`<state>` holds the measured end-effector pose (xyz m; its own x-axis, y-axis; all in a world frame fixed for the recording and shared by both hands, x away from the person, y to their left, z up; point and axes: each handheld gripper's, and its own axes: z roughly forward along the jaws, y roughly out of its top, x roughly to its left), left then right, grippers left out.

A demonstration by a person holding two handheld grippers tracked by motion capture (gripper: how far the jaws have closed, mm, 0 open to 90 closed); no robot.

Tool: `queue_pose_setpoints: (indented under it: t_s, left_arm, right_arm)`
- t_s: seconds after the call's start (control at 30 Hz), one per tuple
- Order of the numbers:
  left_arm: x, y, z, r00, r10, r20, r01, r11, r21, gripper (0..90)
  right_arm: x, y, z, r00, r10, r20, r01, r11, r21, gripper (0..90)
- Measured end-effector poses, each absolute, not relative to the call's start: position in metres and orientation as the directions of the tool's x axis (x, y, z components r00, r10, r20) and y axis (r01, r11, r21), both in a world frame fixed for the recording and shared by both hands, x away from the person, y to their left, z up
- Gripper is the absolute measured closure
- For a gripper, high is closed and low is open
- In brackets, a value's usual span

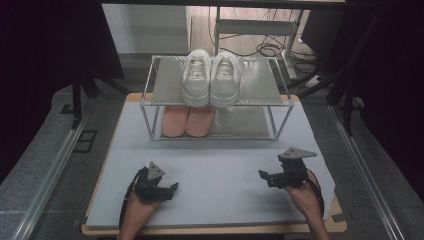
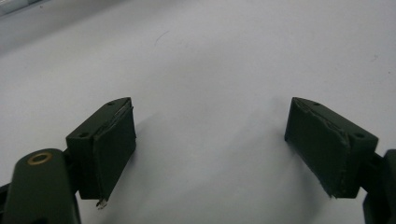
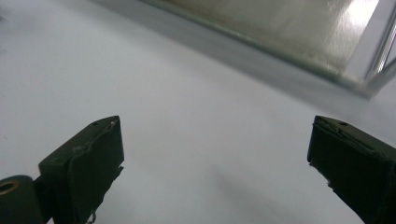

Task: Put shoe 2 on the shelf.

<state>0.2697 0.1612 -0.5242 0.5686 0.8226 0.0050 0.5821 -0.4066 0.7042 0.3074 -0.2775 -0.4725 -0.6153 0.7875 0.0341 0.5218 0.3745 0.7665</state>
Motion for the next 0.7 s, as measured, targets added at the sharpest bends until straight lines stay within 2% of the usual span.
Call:
queue_pose_setpoints:
  t_s: [0.37,0.53,0.7]
  left_arm:
    - [0.270,0.161,-0.524,0.567,0.823,0.004,0.583,-0.404,0.705,16.4]
    - [0.269,0.161,-0.524,0.567,0.824,0.008,0.580,-0.406,0.706,16.4]
    - [0.270,0.161,-0.524,0.568,0.823,0.005,0.582,-0.406,0.705,16.3]
  right_arm:
    - [0.299,-0.280,-0.521,-0.585,0.811,0.011,0.561,0.395,0.728,4.5]
    - [0.298,-0.276,-0.522,-0.597,0.802,-0.010,0.551,0.420,0.721,9.0]
    - [0.299,-0.278,-0.523,-0.600,0.800,0.002,0.554,0.414,0.722,8.9]
